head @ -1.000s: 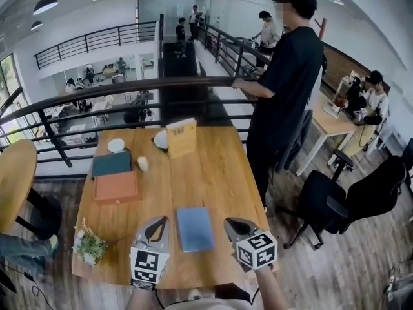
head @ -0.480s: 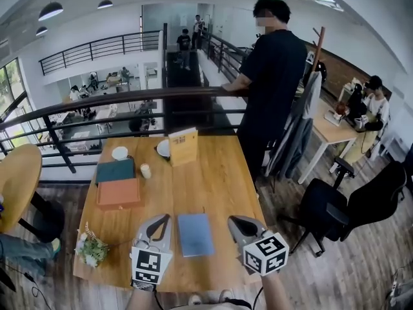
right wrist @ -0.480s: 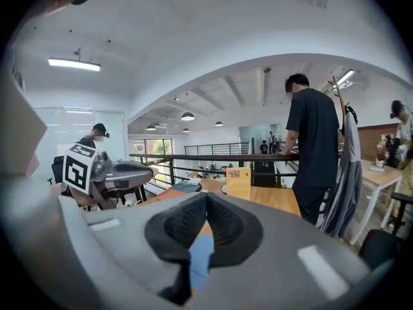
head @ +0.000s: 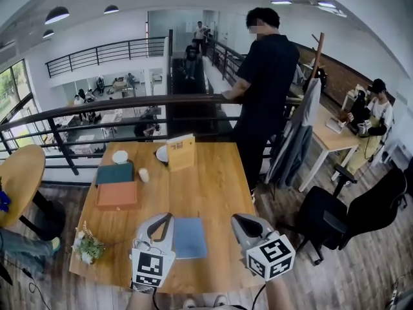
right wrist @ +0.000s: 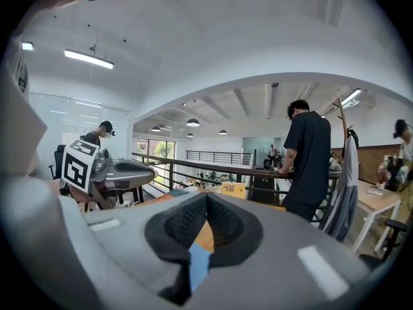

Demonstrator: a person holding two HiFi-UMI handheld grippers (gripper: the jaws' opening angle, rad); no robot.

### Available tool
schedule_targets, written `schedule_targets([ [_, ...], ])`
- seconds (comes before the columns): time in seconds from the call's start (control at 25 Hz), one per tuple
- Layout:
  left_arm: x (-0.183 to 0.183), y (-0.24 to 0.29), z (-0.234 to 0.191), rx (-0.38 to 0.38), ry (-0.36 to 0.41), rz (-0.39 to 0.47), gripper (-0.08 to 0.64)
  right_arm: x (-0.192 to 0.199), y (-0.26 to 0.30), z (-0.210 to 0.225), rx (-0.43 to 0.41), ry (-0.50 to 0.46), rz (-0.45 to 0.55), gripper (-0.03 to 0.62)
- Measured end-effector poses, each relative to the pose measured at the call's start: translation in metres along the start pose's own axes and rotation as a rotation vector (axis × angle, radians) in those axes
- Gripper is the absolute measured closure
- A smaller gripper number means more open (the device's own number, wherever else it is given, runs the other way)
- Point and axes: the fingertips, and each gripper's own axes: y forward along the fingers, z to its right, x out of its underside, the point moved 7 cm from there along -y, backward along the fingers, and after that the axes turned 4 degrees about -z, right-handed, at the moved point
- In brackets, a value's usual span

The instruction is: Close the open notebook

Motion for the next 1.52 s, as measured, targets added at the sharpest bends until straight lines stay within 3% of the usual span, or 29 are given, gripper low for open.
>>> schedule_targets([
  [0.68,-0.041,-0.009,0.028,-0.072,0.030,0.029,0.554,-0.018,-0.037,0.022,-0.036,-0.065,0.049,0.590],
  [1.52,-0.037,-0.027,0.029,-0.089,0.023,0.019,0.554,-0.013,-0.037,0.006,-0.087,-0.070,0.037,0.591],
])
